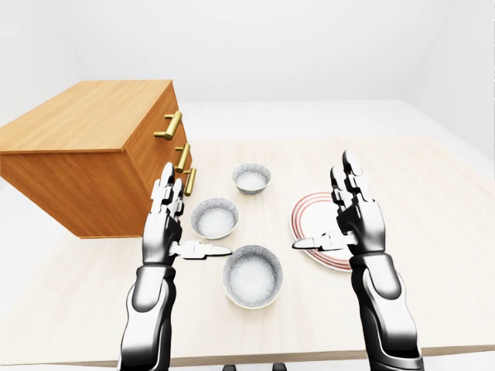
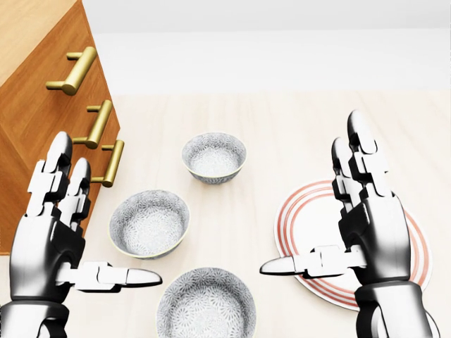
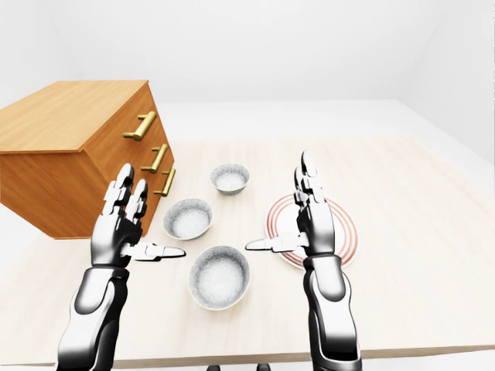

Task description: Put the bowl at the front on the plate.

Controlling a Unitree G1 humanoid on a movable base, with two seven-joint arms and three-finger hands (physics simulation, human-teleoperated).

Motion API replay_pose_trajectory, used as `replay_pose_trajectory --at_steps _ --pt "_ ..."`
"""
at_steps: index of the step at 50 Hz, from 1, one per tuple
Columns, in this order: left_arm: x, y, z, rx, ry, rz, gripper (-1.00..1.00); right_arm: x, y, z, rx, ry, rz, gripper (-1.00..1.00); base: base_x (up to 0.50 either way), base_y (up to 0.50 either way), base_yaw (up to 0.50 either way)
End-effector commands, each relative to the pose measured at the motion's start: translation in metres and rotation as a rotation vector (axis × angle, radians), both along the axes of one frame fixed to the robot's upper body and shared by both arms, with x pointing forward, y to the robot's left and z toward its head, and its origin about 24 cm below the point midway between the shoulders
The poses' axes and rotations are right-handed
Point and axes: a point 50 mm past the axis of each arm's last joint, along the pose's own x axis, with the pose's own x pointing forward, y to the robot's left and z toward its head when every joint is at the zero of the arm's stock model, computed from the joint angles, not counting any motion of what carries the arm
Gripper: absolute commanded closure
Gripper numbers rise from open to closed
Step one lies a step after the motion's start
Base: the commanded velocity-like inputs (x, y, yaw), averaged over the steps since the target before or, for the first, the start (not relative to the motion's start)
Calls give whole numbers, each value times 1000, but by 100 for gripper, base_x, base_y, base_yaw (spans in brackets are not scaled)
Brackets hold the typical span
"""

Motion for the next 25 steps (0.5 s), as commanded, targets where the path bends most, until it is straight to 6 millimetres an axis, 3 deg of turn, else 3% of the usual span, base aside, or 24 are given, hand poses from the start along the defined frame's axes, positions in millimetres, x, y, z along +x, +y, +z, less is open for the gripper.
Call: replay_pose_trajectory --at_steps 1,3,5,7,25 --pt "0 0 -3 -1 13 0 -100 -1 0 -1 0 6 3 -100 50 0 0" --pt "-1 0 1 -1 -4 0 -100 -1 0 -1 -2 6 4 -100 50 0 0" --pt "0 1 -8 -3 36 0 -100 0 0 -2 -10 9 -4 -100 50 0 0" --pt "0 0 -1 -2 4 0 -100 2 -1 -3 -16 16 -14 -100 30 0 0" --pt "-2 1 3 -1 -15 2 -100 1 0 -2 -21 8 -17 -100 0 0 0"
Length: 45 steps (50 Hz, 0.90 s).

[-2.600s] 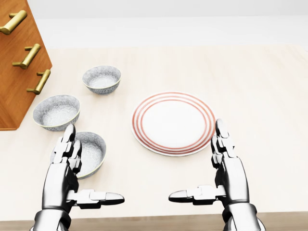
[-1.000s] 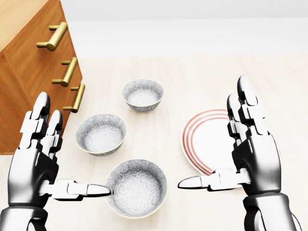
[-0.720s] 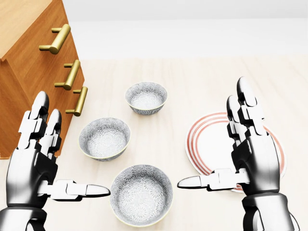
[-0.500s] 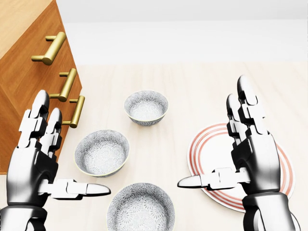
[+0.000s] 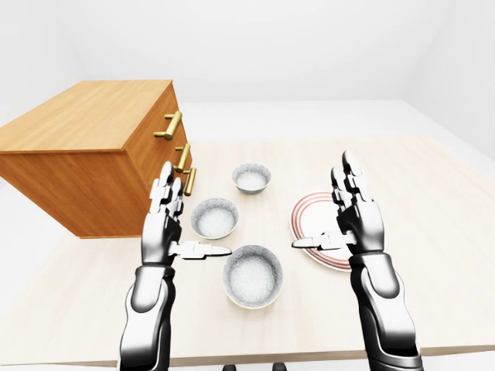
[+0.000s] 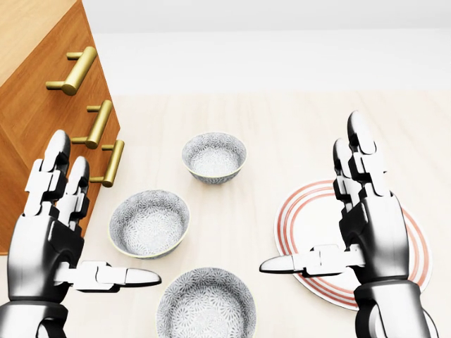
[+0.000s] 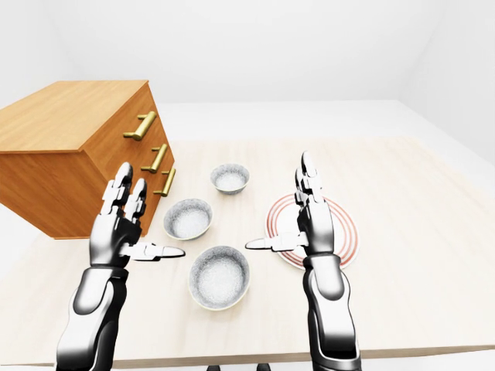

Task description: Put the bowl at the front on the plate.

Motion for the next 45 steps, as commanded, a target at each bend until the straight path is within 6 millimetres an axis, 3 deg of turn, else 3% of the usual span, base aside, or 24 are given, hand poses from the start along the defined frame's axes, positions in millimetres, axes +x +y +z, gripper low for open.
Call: replay_pose_trajectory --at_steps 1,7,16,36,43,44,45 --pt "0 1 1 0 -7 2 -100 -4 2 2 20 -9 37 -100 39 0 0" --pt "-1 1 3 1 -14 3 -100 -2 4 1 -25 -3 9 -100 48 0 0" --pt "0 3 4 5 -18 7 -100 4 2 6 -77 -25 -18 -100 0 0 0" --pt "5 17 18 11 -75 43 -100 8 26 38 -335 -168 -38 -100 0 0 0" --pt "6 24 24 15 -100 59 -100 12 43 57 -439 -259 -35 -100 0 0 0" --pt "6 36 38 48 -155 87 -100 20 74 55 -647 -285 35 -100 0 0 0" --pt "6 36 39 51 -158 89 -100 20 76 54 -673 -273 35 -100 0 0 0"
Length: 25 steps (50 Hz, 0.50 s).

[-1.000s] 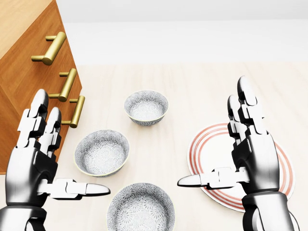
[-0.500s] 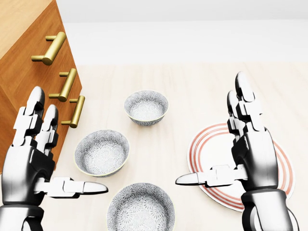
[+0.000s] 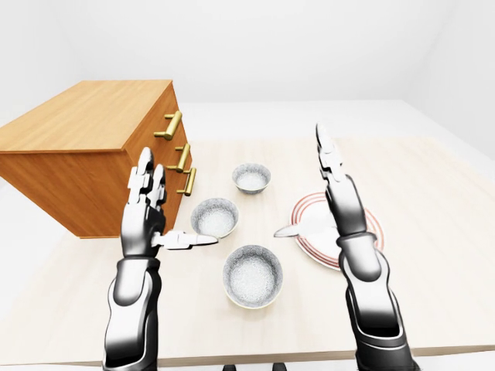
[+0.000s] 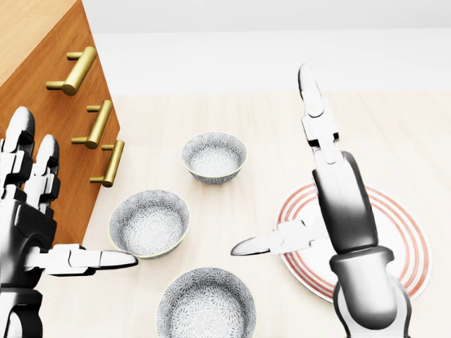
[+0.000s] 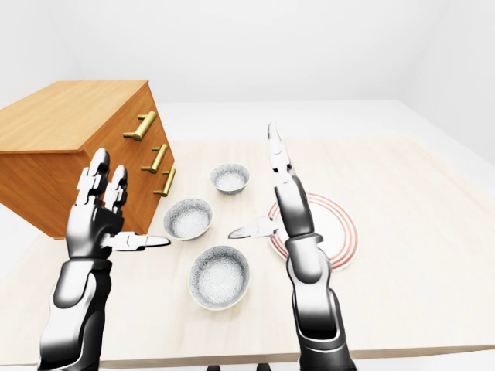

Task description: Put the bowl at the front on the plate.

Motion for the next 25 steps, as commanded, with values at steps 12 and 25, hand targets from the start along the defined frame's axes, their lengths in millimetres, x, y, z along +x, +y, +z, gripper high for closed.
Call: replay_pose_trajectory --at_steps 12,25 --pt "2 21 21 40 -80 51 -100 8 50 10 -389 -37 25 -100 0 0 0" --pt "3 23 22 37 -82 57 -100 7 57 3 -447 -6 20 -100 0 0 0"
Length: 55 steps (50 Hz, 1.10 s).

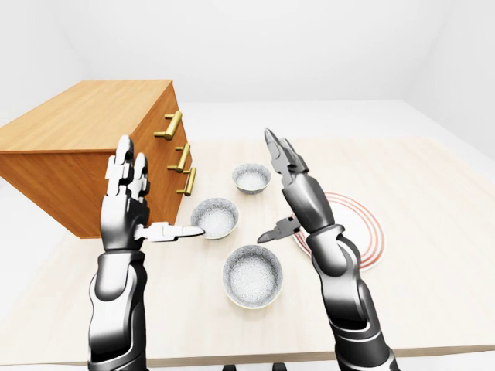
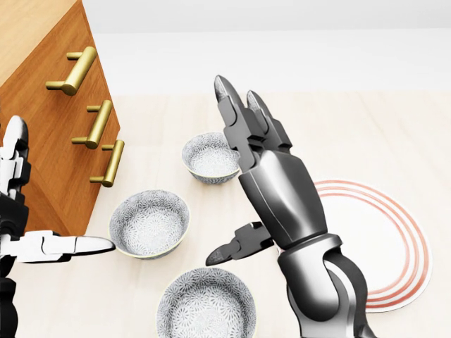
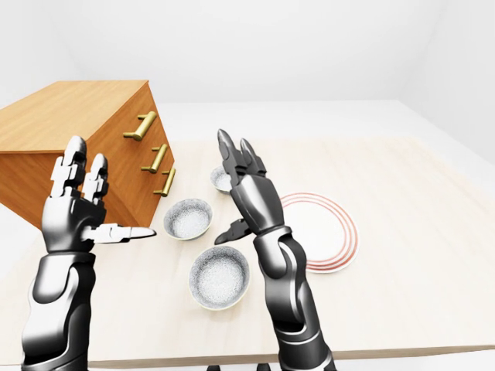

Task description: Put the bowl at the front on the plate.

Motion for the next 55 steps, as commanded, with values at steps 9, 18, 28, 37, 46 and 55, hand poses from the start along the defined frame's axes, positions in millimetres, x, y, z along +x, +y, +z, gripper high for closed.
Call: replay_pose_trajectory --at_steps 9,18,28,37,46,55 --pt "0 3 3 1 -13 8 -100 3 9 -19 -66 66 -26 -100 0 0 0" --pt "0 4 4 1 -17 9 -100 8 9 -29 -48 100 -42 -100 0 0 0" --pt "1 4 5 2 -19 8 -100 8 10 -51 -7 167 -58 -100 0 0 0" --pt "0 3 5 2 -21 8 -100 7 11 -56 -2 177 -64 -100 0 0 0" --pt "0 3 5 2 -18 9 -100 9 8 -60 -11 175 -90 -100 0 0 0" --pt "0 4 5 3 -18 9 -100 11 6 -67 -32 180 -124 -100 0 0 0"
